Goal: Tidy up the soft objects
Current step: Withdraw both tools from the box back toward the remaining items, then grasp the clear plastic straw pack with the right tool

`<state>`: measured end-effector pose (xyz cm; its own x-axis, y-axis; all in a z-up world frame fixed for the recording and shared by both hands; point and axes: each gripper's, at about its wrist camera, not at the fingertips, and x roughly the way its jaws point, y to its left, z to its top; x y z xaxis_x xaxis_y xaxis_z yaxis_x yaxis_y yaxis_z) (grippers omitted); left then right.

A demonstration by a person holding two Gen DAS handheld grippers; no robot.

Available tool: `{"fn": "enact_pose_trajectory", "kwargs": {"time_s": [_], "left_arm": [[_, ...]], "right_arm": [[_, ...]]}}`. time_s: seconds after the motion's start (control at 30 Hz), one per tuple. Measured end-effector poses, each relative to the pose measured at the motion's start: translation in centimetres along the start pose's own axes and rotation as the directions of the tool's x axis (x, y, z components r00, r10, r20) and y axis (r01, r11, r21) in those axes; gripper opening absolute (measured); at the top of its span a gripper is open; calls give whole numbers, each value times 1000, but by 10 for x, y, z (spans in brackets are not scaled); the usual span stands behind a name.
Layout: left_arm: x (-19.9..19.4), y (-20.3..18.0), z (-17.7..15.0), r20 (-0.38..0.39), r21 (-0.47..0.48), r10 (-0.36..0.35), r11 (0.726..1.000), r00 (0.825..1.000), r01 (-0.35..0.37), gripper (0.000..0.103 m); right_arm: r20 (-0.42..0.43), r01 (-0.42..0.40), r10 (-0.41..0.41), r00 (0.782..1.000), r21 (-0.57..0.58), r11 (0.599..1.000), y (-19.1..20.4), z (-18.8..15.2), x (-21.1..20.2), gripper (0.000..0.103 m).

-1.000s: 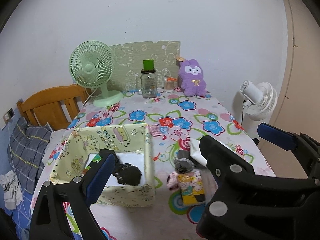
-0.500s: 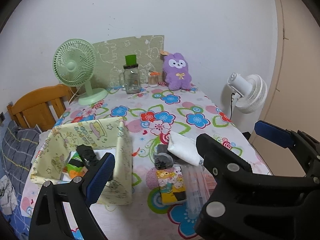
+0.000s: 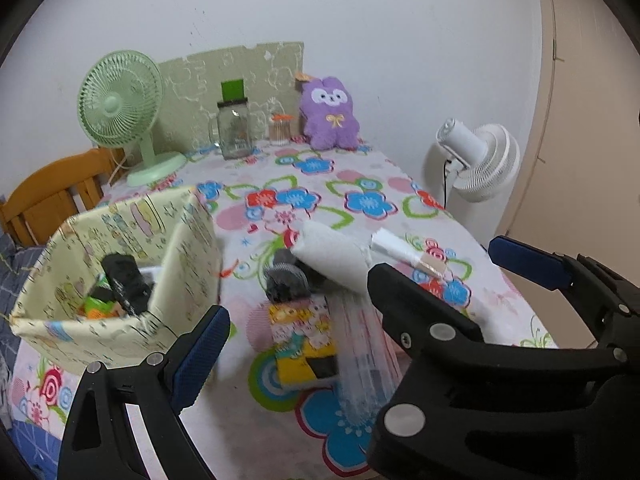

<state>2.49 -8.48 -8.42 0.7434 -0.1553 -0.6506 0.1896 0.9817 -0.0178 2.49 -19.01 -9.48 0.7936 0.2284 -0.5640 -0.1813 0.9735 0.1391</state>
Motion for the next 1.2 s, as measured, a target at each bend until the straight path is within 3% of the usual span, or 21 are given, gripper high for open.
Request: {"fn": "enact_pose_trajectory", "kwargs": {"time_s": [0.6,0.97,1.2], "left_arm": [[29,-2,-23,-95,-2,37,999,995,-37,95],[32,10,-32,-144,-2,42,999,989,-42,81],[34,16,-39,-153,-9,35,999,988,-37,80]], "right_arm": [[-93,-18,21,995,29,999,-9,-27,36,91],[-156,-52,54,986,21,998,5,-33,54,75],[-215,-62,68,974,33,998,12,-37,68,62]]}}
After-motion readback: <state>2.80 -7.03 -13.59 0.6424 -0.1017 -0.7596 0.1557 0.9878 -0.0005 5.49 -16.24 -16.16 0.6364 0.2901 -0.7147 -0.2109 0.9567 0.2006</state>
